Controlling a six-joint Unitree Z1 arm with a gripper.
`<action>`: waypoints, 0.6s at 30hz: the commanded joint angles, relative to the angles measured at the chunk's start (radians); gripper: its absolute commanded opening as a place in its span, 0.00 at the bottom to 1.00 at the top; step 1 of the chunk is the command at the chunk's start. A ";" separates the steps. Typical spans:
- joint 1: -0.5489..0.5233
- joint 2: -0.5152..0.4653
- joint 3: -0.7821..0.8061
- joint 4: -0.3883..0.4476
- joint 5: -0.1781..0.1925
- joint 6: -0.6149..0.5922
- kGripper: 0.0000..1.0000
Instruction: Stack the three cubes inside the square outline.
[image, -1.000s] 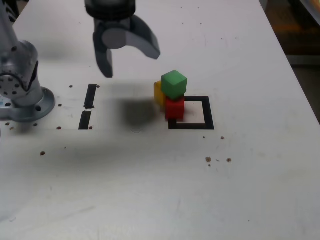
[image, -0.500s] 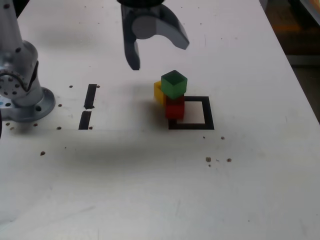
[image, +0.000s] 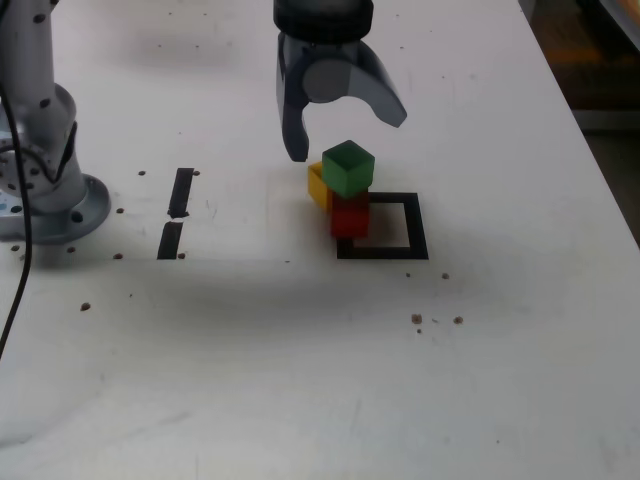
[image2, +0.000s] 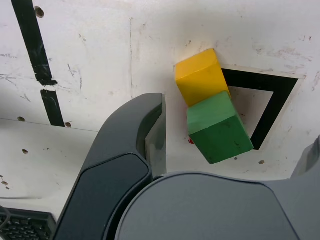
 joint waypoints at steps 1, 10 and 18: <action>0.002 0.019 -0.009 -0.007 -0.003 0.000 0.97; 0.002 0.069 -0.010 -0.023 -0.007 0.000 0.94; 0.002 0.090 0.000 -0.037 -0.012 0.000 0.84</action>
